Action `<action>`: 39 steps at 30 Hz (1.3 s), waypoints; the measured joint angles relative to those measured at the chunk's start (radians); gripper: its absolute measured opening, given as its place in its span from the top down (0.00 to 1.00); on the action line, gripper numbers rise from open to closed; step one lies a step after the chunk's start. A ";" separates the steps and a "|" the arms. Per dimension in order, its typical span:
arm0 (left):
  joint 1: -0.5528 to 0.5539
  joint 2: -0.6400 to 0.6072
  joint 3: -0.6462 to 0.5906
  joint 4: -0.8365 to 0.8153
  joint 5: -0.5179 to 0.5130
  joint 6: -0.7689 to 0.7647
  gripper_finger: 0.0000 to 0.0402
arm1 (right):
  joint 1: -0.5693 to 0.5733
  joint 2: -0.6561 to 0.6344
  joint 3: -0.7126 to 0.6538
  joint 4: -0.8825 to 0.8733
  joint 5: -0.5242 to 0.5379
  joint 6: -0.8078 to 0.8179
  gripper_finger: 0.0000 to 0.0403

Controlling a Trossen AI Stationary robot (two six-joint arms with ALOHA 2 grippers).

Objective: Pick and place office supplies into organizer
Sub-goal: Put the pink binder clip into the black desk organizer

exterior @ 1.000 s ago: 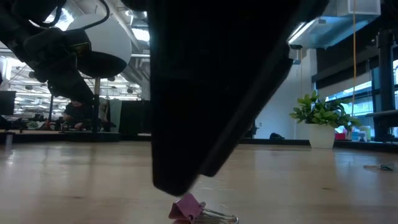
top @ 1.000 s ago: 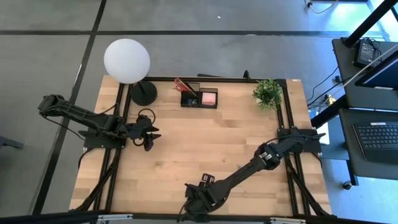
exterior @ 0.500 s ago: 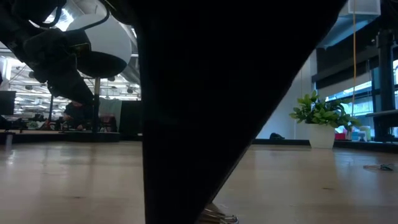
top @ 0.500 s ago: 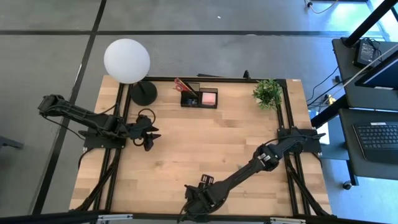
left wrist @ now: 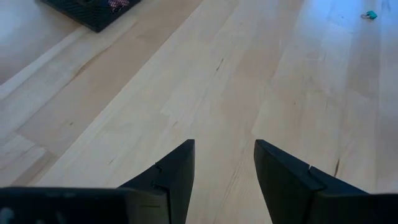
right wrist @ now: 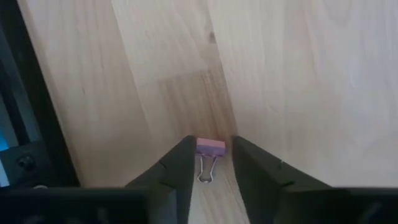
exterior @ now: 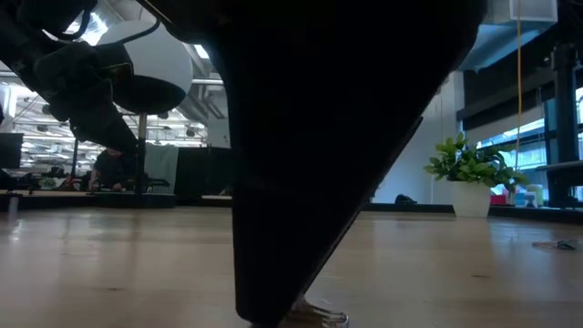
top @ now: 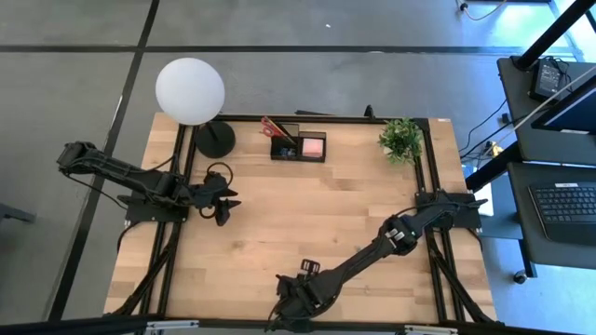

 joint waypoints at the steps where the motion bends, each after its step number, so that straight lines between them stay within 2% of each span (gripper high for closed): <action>1: 0.000 0.000 0.000 0.000 0.000 0.000 0.60 | 0.000 0.000 0.000 0.000 0.000 -0.003 0.74; 9: 0.000 0.000 0.000 0.000 -0.002 0.000 0.60 | 0.000 0.001 0.000 0.008 -0.002 -0.020 0.83; 26: 0.000 0.000 0.000 0.000 -0.002 0.000 0.60 | -0.014 -0.014 0.000 -0.078 -0.011 -0.011 0.83; 33: 0.000 0.000 0.000 0.000 -0.001 0.000 0.60 | -0.061 -0.035 0.024 -0.190 -0.008 -0.101 0.83; 39: 0.000 0.000 0.000 0.000 -0.001 -0.001 0.60 | -0.123 -0.042 0.024 -0.200 -0.006 -0.211 0.83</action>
